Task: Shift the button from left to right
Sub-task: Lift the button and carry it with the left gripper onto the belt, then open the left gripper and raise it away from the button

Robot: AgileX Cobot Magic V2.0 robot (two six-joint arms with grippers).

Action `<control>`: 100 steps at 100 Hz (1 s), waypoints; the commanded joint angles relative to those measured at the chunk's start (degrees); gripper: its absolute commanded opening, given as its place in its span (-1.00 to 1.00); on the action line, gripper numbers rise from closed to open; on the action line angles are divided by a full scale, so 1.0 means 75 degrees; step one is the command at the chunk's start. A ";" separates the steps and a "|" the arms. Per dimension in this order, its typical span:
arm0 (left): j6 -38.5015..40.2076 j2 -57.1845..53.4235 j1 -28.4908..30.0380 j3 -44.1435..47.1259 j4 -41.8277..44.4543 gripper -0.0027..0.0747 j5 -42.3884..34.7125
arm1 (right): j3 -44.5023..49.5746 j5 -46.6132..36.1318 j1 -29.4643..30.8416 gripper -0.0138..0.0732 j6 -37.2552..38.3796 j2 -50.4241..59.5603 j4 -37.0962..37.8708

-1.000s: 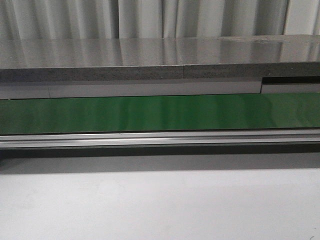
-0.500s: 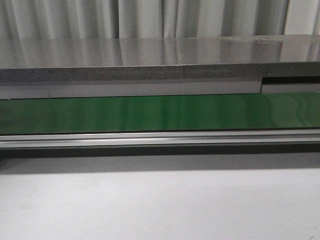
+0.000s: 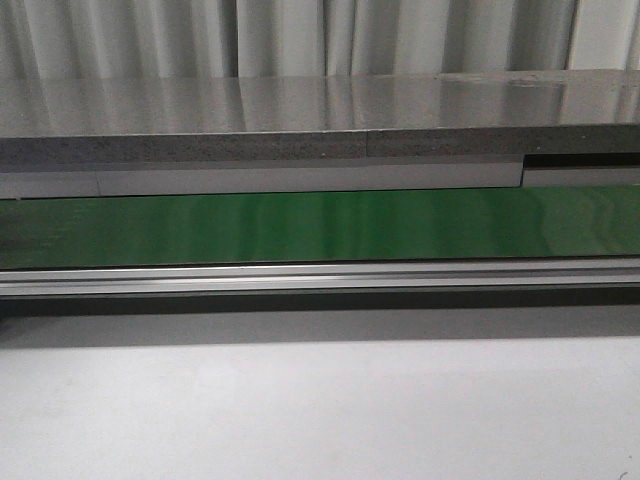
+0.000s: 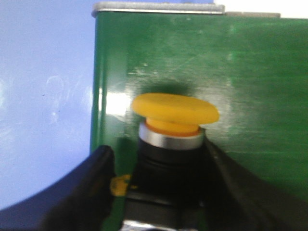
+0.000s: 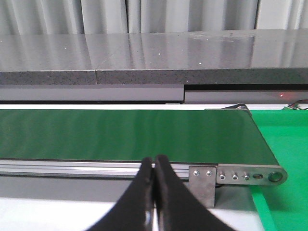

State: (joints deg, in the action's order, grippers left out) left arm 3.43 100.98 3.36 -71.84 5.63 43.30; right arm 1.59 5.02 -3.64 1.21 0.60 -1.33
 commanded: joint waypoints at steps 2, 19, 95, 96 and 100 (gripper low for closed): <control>0.0010 -0.0343 -0.0040 -0.0196 -0.0016 0.52 -0.0268 | -0.0122 -0.0669 -0.0027 -0.84 -0.0013 0.0163 0.0067; 0.0010 -0.0418 -0.0040 -0.0196 -0.0061 0.78 -0.0282 | -0.0122 -0.0669 -0.0027 -0.84 -0.0013 0.0163 0.0067; -0.0586 -0.3991 -0.0371 0.0706 -0.1156 0.77 -0.1369 | -0.0122 -0.0669 -0.0027 -0.84 -0.0013 0.0163 0.0067; -0.0586 -0.4105 -0.0388 0.0778 -0.1156 0.77 -0.1459 | -0.0122 -0.0669 -0.0027 -0.84 -0.0013 0.0163 0.0067; -0.0586 -0.4458 -0.0487 0.0955 -0.1156 0.77 -0.1675 | -0.0122 -0.0669 -0.0027 -0.84 -0.0013 0.0163 0.0067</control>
State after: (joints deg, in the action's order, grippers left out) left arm -0.83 74.30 1.30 -65.75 -2.08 37.56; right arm 1.59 5.02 -3.64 1.21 0.60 -1.33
